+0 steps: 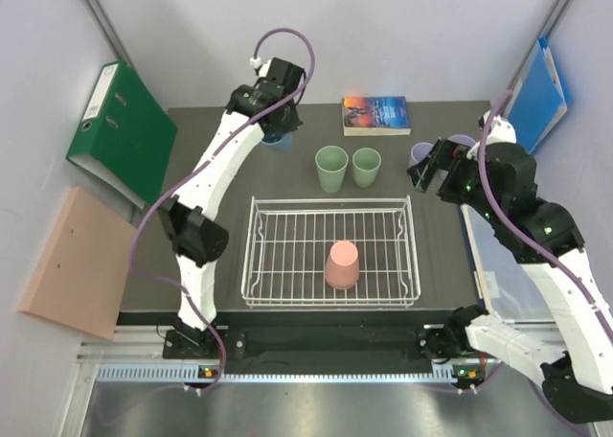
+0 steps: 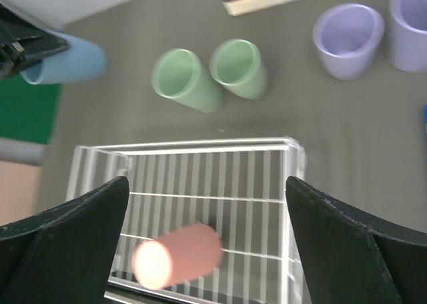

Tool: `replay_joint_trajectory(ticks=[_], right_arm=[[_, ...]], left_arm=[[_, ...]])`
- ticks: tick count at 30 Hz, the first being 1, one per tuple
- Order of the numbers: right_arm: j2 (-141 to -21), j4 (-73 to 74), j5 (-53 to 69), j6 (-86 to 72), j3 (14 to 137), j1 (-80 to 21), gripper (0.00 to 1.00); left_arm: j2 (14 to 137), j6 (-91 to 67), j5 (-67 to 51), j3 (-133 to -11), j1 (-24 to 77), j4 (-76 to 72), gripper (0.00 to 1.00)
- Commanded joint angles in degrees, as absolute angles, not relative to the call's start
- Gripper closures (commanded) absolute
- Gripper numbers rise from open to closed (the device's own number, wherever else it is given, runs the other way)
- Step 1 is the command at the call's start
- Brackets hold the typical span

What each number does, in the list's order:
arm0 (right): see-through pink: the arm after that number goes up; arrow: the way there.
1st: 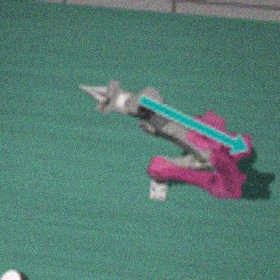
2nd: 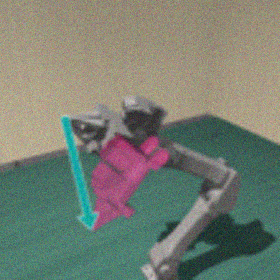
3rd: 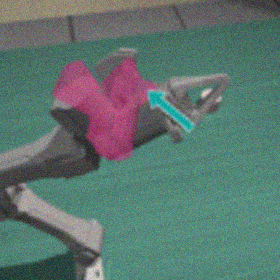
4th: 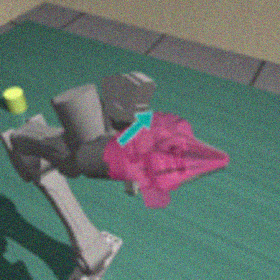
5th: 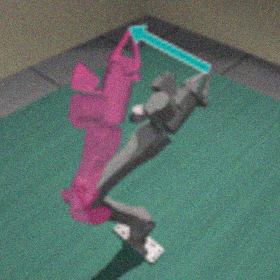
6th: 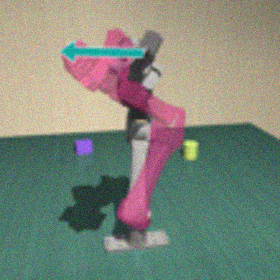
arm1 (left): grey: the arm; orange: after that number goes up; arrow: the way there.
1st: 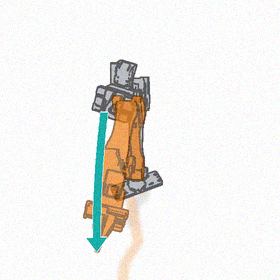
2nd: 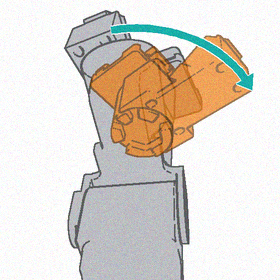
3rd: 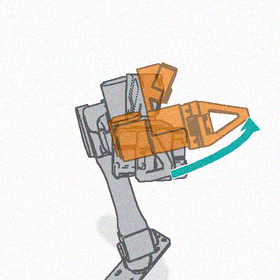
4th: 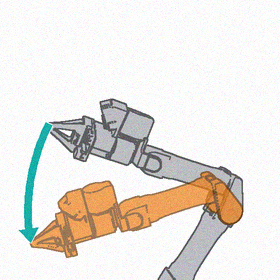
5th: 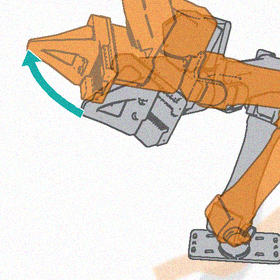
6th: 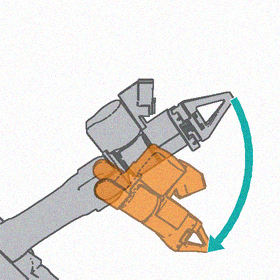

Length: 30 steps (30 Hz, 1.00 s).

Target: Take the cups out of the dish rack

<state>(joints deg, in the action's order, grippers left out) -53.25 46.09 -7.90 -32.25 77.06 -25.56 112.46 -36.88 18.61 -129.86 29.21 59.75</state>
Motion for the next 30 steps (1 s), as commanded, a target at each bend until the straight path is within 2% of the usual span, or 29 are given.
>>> replay_joint_trajectory(ticks=[1, 16, 30], right_arm=[[-50.19, 54.75, -15.91, -28.39, 79.81, -25.22, 0.01], [-50.10, 55.72, -16.00, -30.50, 76.03, -25.22, 0.01], [-52.12, 52.82, -14.68, -31.55, 72.07, -25.22, 0.02]], left_arm=[[117.93, -33.66, 20.67, -136.49, 25.59, 68.99, 1.00], [128.66, -33.14, 10.20, -134.74, 20.83, 66.27, 1.00], [130.17, -33.92, 7.47, -129.21, 21.36, 61.88, 1.00]])
